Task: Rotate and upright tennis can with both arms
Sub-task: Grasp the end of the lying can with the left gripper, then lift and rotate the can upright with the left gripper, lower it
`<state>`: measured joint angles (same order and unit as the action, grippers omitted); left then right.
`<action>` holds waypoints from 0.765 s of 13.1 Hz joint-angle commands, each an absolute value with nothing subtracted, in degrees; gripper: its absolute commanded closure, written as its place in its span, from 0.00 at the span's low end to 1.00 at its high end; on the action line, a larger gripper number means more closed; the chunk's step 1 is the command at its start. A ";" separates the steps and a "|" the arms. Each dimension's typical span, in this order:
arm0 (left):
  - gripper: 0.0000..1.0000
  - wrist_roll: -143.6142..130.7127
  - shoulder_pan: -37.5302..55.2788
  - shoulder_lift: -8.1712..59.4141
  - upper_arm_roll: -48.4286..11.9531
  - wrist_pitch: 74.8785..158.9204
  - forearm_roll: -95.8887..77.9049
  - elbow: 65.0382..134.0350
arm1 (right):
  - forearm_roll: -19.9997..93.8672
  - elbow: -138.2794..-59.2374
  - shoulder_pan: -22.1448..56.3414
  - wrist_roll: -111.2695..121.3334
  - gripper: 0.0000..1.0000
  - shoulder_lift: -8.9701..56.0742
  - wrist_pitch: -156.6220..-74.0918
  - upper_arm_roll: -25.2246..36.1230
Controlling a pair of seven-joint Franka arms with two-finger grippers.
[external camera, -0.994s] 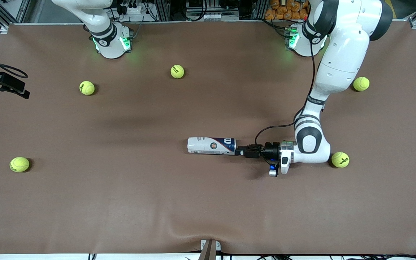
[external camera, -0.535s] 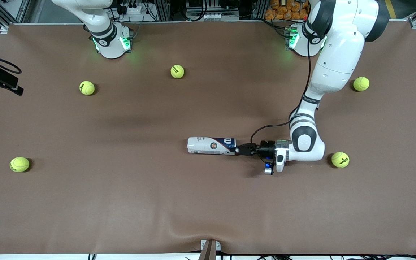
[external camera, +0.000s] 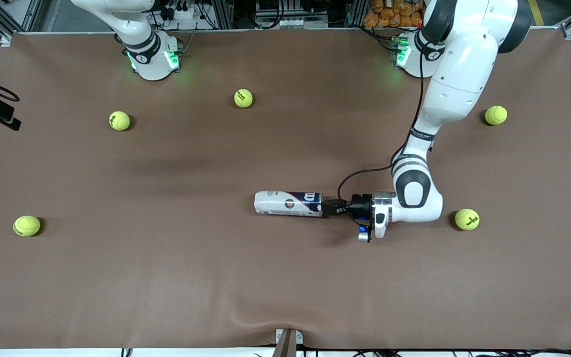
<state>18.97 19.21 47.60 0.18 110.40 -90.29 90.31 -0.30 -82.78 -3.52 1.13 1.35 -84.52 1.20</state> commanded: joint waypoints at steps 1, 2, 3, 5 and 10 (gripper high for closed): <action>1.00 10.23 20.74 41.15 0.44 112.23 -83.00 90.80 | -1.49 -81.56 -4.13 0.09 0.00 2.19 -85.34 0.62; 1.00 6.11 22.13 38.96 0.44 113.28 -80.27 90.62 | -1.41 -81.56 -4.13 0.09 0.00 2.20 -85.34 0.62; 1.00 0.84 23.19 37.02 0.53 114.16 -76.94 89.75 | -1.41 -81.65 -3.96 0.09 0.00 2.28 -85.25 0.62; 1.00 -10.05 25.47 35.95 0.53 115.13 -67.64 85.63 | -1.41 -81.83 -3.69 0.09 0.00 2.37 -85.25 0.62; 1.00 -35.57 32.24 35.86 0.61 115.66 -42.75 76.65 | -1.49 -81.74 -3.78 0.00 0.00 2.46 -85.34 0.62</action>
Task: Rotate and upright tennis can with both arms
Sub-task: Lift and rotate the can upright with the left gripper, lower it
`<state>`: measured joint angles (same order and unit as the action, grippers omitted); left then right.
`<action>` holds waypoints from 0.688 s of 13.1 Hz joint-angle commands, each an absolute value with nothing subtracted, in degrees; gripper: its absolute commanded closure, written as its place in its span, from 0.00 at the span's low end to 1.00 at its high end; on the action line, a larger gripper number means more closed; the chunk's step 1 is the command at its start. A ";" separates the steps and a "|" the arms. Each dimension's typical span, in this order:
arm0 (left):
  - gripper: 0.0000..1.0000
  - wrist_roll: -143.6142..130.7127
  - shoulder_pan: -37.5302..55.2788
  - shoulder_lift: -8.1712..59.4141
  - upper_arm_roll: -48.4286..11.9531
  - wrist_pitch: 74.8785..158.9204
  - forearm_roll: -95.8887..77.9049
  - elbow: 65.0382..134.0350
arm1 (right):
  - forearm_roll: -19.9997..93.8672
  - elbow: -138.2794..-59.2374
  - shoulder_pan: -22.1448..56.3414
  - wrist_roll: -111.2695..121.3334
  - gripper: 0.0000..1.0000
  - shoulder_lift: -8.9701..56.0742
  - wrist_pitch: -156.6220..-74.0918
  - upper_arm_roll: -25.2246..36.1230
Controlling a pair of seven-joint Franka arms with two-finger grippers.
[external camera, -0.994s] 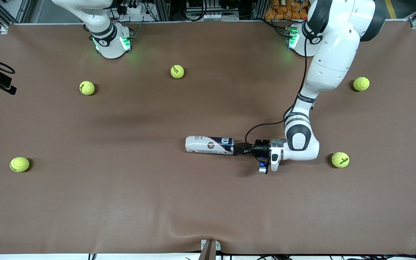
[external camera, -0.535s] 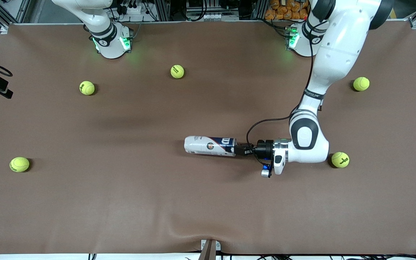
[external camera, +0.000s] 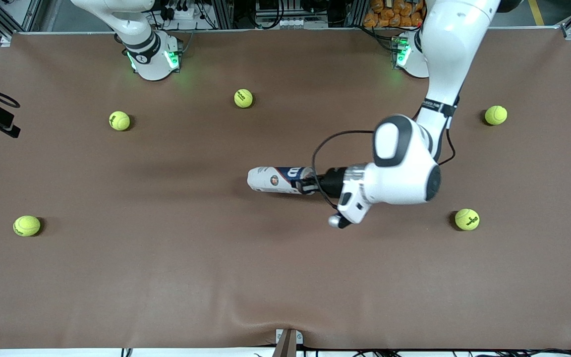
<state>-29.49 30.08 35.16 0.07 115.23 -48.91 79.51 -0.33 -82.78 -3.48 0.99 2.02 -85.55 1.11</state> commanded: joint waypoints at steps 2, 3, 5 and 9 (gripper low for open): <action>1.00 -40.32 35.14 35.42 0.62 115.75 -34.06 76.20 | -1.41 -81.74 -3.95 0.00 0.00 2.46 -85.43 0.53; 1.00 -43.04 37.24 35.07 0.62 116.80 -28.10 76.03 | -1.41 -81.74 -3.96 0.00 0.00 2.46 -85.43 0.61; 1.00 -50.41 41.55 35.24 0.62 118.91 -15.00 75.68 | -1.41 -81.74 -3.96 0.00 0.00 2.46 -85.34 0.62; 1.00 -57.46 47.62 36.29 0.79 118.92 -2.33 75.06 | -1.41 -81.74 -3.96 0.00 0.00 2.46 -85.34 0.62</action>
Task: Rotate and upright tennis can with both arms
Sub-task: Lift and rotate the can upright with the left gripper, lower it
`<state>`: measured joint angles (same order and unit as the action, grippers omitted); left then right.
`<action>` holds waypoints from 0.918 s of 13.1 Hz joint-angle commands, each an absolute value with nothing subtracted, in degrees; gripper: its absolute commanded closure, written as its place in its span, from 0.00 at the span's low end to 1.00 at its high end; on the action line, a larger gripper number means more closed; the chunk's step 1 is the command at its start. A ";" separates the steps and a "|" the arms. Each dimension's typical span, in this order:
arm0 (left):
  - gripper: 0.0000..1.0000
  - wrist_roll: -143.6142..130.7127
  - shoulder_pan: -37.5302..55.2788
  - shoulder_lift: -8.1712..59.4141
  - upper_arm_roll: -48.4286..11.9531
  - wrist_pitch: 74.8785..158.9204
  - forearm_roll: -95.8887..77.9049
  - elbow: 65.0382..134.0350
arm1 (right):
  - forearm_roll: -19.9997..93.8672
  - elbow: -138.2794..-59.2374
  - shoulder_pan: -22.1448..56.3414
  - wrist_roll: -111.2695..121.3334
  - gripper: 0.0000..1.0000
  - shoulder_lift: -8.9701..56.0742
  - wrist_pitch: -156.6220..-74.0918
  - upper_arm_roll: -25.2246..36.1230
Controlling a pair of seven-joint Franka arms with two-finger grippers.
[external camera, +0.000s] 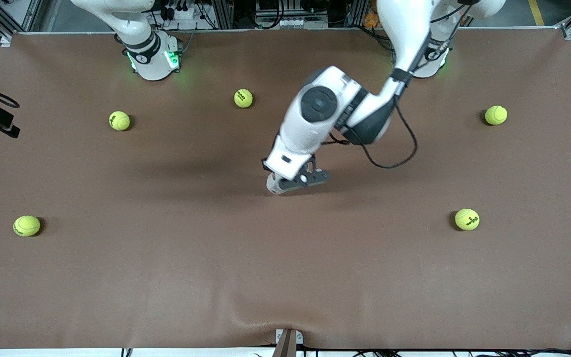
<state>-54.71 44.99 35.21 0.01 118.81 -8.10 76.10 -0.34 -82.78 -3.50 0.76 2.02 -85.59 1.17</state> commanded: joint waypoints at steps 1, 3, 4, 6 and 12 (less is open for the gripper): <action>1.00 -59.57 48.85 37.26 0.79 118.92 1.37 75.06 | -1.41 -81.74 -3.96 0.00 0.00 2.46 -85.34 0.62; 0.99 -61.78 50.09 38.40 0.79 119.09 4.12 75.06 | -1.41 -81.74 -3.96 0.00 0.00 2.46 -85.34 0.62; 0.87 -61.79 50.45 38.76 0.79 119.53 4.39 75.06 | -1.41 -81.74 -3.96 0.00 0.00 2.46 -85.34 0.62; 0.00 -61.44 50.45 38.94 0.62 120.14 4.48 75.06 | -1.41 -81.74 -3.96 0.00 0.00 2.46 -85.34 0.62; 0.00 -61.00 48.79 30.96 1.40 119.53 4.57 75.06 | -1.32 -81.74 -4.04 -0.09 0.00 2.46 -85.25 0.62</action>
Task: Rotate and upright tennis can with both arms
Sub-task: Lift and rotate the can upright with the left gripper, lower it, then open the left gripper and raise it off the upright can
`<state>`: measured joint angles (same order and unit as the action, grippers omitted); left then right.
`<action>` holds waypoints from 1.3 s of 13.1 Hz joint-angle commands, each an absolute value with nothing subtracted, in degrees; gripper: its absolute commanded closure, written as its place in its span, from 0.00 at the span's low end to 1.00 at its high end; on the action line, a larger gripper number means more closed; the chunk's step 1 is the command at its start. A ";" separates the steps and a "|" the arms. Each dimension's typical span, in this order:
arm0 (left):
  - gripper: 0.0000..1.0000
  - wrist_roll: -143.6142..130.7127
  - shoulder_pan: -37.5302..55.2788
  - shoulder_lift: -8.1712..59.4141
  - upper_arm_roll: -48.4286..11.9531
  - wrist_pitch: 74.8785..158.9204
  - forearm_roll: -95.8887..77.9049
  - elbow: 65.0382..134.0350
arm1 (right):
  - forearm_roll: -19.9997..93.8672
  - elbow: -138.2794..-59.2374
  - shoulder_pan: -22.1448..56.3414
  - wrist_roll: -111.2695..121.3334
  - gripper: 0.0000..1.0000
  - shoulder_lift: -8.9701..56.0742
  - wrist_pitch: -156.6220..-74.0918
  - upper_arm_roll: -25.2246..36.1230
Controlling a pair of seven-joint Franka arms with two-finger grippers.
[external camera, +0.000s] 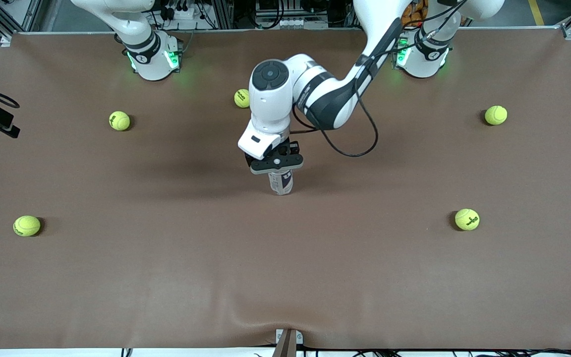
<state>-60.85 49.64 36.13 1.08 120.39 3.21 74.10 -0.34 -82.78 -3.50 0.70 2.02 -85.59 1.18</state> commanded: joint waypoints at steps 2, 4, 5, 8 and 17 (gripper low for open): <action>0.00 -60.91 46.42 26.66 1.76 118.31 4.75 75.49 | -1.23 -81.74 -4.04 -0.09 0.00 2.46 -85.34 0.62; 0.00 -59.60 42.12 22.17 1.67 112.80 4.83 75.94 | -1.23 -81.74 -4.04 -0.09 0.00 2.46 -85.25 0.62; 0.00 -59.15 39.58 20.41 1.67 109.37 4.75 75.94 | -1.23 -81.74 -4.04 -0.09 0.00 2.46 -85.25 0.62; 0.00 -53.99 32.28 15.92 1.50 100.85 4.40 76.03 | -1.14 -81.83 -4.04 -0.09 0.00 2.46 -85.25 0.62; 0.00 -14.87 11.18 0.98 1.23 91.49 2.03 90.50 | -1.14 -81.83 -4.04 -0.09 0.00 2.46 -85.34 0.62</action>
<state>-18.41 13.28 6.18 2.16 90.26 3.26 82.72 -0.34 -82.78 -3.51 0.66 2.06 -85.59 1.20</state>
